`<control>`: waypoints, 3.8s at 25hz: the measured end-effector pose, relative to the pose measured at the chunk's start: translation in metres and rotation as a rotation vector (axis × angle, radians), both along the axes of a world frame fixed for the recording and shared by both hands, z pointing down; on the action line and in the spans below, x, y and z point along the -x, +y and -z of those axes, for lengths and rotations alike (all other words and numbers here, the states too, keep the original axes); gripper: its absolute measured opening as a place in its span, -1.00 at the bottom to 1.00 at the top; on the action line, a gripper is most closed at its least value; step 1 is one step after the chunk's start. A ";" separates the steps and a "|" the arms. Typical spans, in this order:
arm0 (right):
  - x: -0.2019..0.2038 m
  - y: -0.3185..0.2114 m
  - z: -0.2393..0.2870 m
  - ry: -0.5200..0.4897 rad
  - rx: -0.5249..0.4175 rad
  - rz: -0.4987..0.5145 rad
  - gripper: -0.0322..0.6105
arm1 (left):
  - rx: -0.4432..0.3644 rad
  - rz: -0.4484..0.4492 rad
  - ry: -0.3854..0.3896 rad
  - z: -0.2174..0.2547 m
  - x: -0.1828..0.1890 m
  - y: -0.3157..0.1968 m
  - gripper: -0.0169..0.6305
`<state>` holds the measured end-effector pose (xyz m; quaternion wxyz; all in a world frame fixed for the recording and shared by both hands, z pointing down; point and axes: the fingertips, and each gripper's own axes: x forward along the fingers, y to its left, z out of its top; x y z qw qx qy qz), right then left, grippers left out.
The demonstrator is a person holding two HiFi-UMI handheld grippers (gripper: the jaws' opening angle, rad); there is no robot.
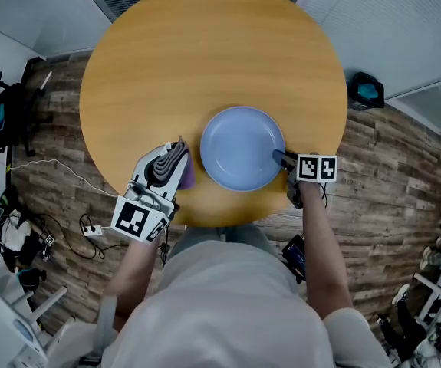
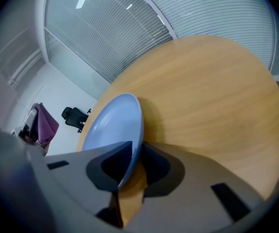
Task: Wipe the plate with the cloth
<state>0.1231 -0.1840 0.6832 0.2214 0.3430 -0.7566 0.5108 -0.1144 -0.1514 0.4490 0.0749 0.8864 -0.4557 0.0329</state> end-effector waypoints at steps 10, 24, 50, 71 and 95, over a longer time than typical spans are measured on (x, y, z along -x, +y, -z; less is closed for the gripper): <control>0.009 -0.008 0.034 -0.008 -0.190 0.026 -0.79 | -0.007 -0.008 0.006 0.002 -0.001 0.002 -0.72; 0.015 -0.003 0.091 0.060 -0.351 0.109 -0.79 | -0.052 -0.030 -0.012 0.020 -0.019 0.005 -0.72; 0.017 0.015 0.227 -0.047 -0.633 0.097 -0.79 | -0.215 -0.148 -0.283 0.090 -0.078 0.012 -0.72; 0.010 0.012 0.243 -0.068 -0.627 0.160 -0.79 | -0.131 -0.126 -0.546 0.059 -0.103 -0.033 -0.71; 0.052 0.010 0.243 -0.079 -0.571 0.200 -0.75 | -0.135 -0.215 -0.690 0.035 -0.128 -0.045 -0.71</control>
